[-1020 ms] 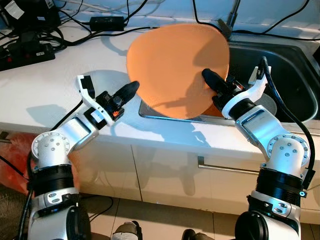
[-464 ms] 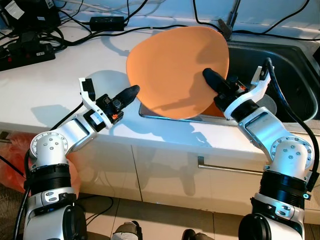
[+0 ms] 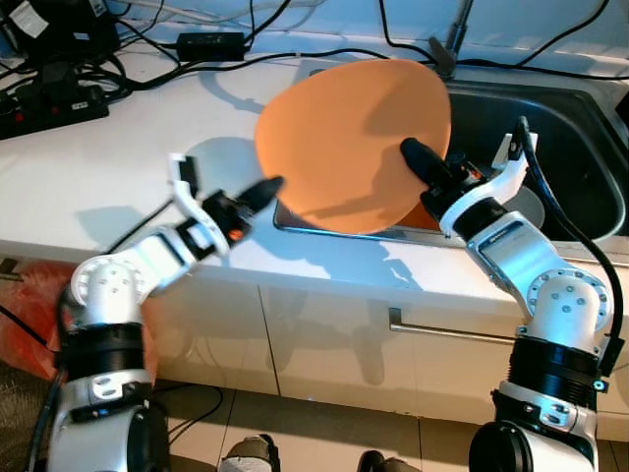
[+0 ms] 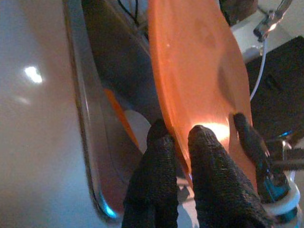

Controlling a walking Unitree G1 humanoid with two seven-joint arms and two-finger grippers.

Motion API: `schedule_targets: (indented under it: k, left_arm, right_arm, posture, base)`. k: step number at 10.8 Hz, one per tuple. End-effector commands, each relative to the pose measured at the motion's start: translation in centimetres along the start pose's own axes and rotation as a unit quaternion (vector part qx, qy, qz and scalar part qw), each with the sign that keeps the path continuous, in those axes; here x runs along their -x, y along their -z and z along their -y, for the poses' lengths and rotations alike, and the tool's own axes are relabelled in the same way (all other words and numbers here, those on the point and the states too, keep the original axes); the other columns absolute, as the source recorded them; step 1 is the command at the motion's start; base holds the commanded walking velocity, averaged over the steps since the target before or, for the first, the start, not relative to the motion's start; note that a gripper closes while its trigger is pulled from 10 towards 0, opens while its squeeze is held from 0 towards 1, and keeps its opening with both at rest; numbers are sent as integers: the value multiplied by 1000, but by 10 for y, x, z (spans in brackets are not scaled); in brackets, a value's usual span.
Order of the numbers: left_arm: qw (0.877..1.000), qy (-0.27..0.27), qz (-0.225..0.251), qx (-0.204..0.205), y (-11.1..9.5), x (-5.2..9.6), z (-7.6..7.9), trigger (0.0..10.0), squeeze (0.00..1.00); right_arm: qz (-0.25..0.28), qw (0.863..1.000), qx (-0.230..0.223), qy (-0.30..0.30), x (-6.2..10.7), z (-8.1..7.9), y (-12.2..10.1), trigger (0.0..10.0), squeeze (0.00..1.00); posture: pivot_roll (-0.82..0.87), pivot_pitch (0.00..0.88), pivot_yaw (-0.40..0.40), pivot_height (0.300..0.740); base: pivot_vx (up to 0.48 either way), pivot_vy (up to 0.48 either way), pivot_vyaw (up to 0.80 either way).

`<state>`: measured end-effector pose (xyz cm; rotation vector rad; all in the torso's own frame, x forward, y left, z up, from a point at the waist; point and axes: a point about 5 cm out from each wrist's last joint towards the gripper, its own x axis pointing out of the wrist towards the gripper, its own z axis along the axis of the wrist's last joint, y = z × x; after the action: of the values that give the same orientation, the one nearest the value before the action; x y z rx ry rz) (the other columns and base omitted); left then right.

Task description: Kitchen organization

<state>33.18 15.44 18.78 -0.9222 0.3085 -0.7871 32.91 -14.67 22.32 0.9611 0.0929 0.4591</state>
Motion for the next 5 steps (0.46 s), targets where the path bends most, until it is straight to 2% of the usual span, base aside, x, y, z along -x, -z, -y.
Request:
schedule_targets:
  k: [1, 2, 4, 5]
  left_arm:
    - [998, 56, -17, -18, 1, -7, 18, 10000, 1000]
    - [998, 53, -18, -23, 1, -8, 18, 10000, 1000]
    - [998, 18, 24, -57, -7, -13, 15, 10000, 1000]
    - [993, -16, 32, -117, -7, -18, 15, 10000, 1000]
  right_arm:
    - [-14, 1000, 10, 23, -4, 3, 6, 0, 0]
    - [-6, 999, 15, 30, -5, 3, 5, 0, 0]
    - [8, 999, 32, 35, -7, 3, 2, 0, 0]
    - [23, 997, 50, 52, -11, 5, -2, 0, 0]
  posture:
    - [135, 130, 24, 740]
    - [137, 130, 22, 740]
    - [142, 132, 19, 740]
    - [147, 133, 14, 740]
  base:
    - [0, 0, 0]
    - [0, 0, 0]
    - [0, 0, 0]
    - [0, 0, 0]
